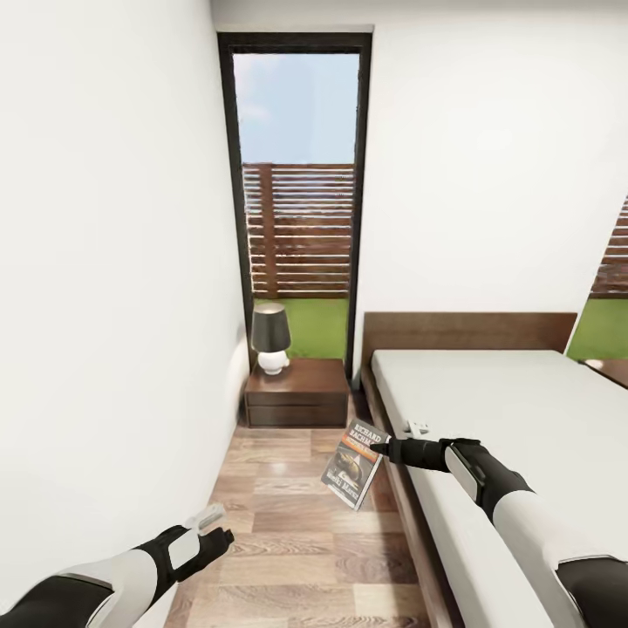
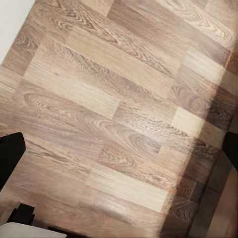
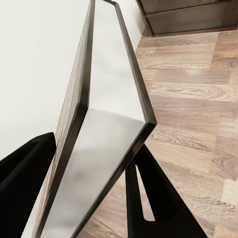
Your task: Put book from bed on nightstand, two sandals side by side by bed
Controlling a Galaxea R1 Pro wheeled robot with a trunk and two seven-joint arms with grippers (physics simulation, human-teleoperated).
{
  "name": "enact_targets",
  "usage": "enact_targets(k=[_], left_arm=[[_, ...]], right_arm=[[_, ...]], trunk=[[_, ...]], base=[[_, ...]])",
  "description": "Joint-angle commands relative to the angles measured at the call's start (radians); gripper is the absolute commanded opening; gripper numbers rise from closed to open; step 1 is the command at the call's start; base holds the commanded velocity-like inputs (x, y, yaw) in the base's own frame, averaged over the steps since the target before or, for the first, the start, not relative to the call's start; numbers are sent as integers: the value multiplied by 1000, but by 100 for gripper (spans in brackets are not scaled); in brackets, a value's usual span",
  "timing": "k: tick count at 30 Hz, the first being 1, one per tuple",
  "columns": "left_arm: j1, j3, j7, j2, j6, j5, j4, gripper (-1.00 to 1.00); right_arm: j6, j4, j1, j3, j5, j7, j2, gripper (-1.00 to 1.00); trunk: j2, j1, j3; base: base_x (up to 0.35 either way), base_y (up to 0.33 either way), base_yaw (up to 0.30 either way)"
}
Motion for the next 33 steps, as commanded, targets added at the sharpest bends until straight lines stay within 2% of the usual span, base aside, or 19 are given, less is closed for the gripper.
enact_targets(k=[1,7,22,33], left_arm=[[-1,-8,2,0,3,10,1,100],[-1,-8,2,0,4,10,1,100],[1,-8,2,0,4,10,1,100],[5,-8,2,0,3,10,1,100]], right_arm=[[7,-1,0,5,-13,-2,-1,-100],[7,-1,0,5,-13,0,-1,-100],[7,-1,0,5,-13,0,-1,-100],[7,-1,0,5,-13,0,-1,-100]], trunk=[[-1,1,0],[-1,1,0],[-1,1,0],[-1,1,0]], base=[[308,0,0],[163,0,0],[16,1,0],[152,32,0]])
